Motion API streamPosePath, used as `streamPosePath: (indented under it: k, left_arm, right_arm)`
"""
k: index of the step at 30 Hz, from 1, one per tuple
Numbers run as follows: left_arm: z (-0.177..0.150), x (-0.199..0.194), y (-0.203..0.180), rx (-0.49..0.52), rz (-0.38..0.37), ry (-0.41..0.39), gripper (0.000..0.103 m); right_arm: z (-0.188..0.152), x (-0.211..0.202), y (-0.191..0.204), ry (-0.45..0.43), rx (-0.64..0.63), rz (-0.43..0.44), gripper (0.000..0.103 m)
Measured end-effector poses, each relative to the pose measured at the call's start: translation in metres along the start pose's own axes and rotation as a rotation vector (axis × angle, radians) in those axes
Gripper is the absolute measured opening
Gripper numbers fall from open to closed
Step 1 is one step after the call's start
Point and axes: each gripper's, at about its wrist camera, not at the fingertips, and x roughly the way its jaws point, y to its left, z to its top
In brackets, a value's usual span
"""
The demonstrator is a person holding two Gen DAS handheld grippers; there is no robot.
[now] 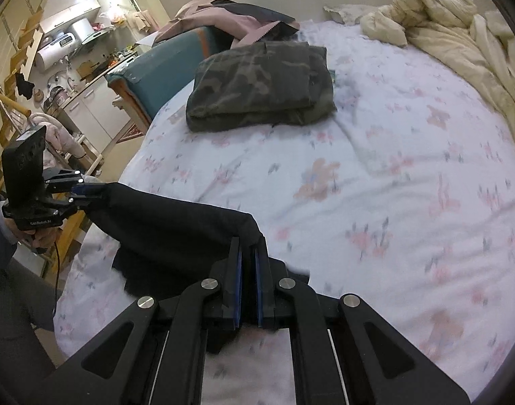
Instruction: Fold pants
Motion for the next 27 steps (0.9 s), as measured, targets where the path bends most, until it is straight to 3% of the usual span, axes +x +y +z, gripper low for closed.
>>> streamPosePath:
  k: [5, 11, 14, 15, 17, 18, 20, 22, 23, 24, 25, 26, 27]
  left_arm:
    - [-0.029, 0.003, -0.025, 0.050, 0.006, 0.047, 0.015]
    - [-0.058, 0.017, -0.065, 0.228, 0.087, 0.158, 0.022]
    - [-0.063, 0.020, -0.062, 0.215, 0.103, 0.255, 0.050]
    - [-0.065, 0.019, -0.058, 0.198, 0.097, 0.289, 0.055]
    - [-0.067, 0.011, -0.051, 0.173, 0.044, 0.338, 0.056]
    - [-0.064, 0.002, -0.047, 0.150, 0.019, 0.326, 0.056]
    - [-0.049, -0.022, -0.032, 0.035, -0.034, 0.217, 0.056]
    - [-0.026, -0.039, -0.013, -0.166, -0.091, 0.085, 0.056]
    - [-0.015, -0.040, -0.008, -0.251, -0.096, 0.032, 0.056]
    - [-0.005, -0.036, -0.005, -0.340, -0.052, -0.010, 0.056]
    - [0.001, -0.030, -0.006, -0.401, -0.016, -0.027, 0.053]
    - [0.003, -0.021, -0.009, -0.466, 0.003, -0.039, 0.051]
    - [0.003, -0.010, -0.013, -0.510, -0.004, -0.043, 0.043]
  right_arm:
    - [-0.031, 0.006, 0.015, 0.076, -0.050, -0.050, 0.006]
    - [-0.061, 0.018, 0.018, 0.226, -0.085, -0.087, 0.011]
    - [-0.070, 0.022, 0.010, 0.340, -0.054, -0.132, 0.012]
    - [-0.070, 0.019, 0.006, 0.353, -0.035, -0.131, 0.012]
    - [-0.060, 0.001, 0.001, 0.278, 0.013, -0.134, 0.012]
    - [-0.052, -0.009, 0.000, 0.224, 0.041, -0.120, 0.012]
    - [-0.031, -0.033, 0.002, 0.081, 0.088, -0.113, 0.012]
    - [-0.010, -0.043, 0.010, -0.016, 0.120, -0.089, 0.012]
    - [-0.003, -0.040, 0.014, -0.025, 0.135, -0.081, 0.012]
    - [0.002, -0.032, 0.016, -0.019, 0.155, -0.072, 0.012]
    - [0.002, -0.032, 0.016, -0.019, 0.155, -0.072, 0.012]
    - [0.006, -0.004, 0.022, 0.014, 0.217, -0.049, 0.012]
    - [0.002, 0.011, 0.023, 0.029, 0.238, -0.022, 0.012]
